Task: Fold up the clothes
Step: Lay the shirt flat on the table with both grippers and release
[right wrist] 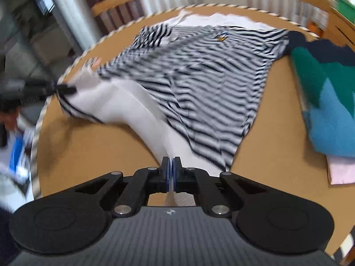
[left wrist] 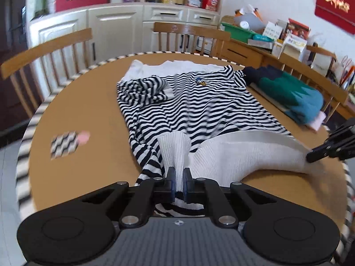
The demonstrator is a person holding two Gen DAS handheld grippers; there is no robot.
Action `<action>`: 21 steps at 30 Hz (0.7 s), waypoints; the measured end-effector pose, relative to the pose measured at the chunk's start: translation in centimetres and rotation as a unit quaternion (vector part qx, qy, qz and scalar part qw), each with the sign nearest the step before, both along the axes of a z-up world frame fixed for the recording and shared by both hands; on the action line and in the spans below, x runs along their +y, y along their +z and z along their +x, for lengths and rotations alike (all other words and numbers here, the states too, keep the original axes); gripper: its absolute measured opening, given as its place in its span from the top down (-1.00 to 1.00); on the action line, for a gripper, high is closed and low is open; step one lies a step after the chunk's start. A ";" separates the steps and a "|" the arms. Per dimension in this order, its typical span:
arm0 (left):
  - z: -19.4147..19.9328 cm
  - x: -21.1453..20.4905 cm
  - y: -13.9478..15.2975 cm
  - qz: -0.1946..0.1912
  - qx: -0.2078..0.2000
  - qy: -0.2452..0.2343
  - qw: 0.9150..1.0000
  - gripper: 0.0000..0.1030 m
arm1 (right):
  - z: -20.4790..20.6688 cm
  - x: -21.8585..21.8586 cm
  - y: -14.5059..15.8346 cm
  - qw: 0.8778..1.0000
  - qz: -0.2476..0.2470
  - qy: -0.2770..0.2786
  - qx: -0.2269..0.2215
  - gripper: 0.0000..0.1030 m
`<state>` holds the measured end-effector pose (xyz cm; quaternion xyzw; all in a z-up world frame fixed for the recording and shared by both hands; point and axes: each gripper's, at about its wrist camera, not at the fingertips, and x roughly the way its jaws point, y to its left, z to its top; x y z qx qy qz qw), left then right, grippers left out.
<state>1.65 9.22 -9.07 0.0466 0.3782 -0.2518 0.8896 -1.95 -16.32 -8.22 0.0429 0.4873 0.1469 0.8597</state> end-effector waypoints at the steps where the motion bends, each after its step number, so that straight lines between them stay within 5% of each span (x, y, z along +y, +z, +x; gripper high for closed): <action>1: -1.1 0.5 -0.1 0.001 0.004 0.001 1.000 0.86 | -0.6 0.2 -0.2 1.000 -0.003 0.016 0.009 0.94; 8: -7.4 2.4 -1.9 -0.002 0.071 0.046 0.996 0.84 | -3.7 0.4 -2.3 0.995 0.022 0.050 0.081 0.93; 12: -9.5 3.0 0.3 -0.044 0.079 0.050 0.995 0.81 | -4.4 -1.3 -0.1 0.998 0.020 0.029 0.057 0.79; 13: -9.7 3.0 0.9 -0.047 0.067 0.051 0.995 0.66 | -4.2 -2.1 0.6 0.999 0.015 0.011 0.039 0.70; 15: -9.4 2.8 2.0 -0.059 0.047 0.062 0.995 0.38 | -3.3 -3.7 1.3 0.999 0.010 -0.044 0.020 0.18; 18: -7.7 2.3 2.1 -0.083 0.043 0.105 0.990 0.37 | -1.8 -5.1 0.1 0.992 0.046 -0.106 0.054 0.32; 21: -7.2 1.1 1.6 -0.056 0.034 0.131 0.989 0.29 | -1.7 -4.7 -1.4 0.989 0.048 -0.120 0.069 0.33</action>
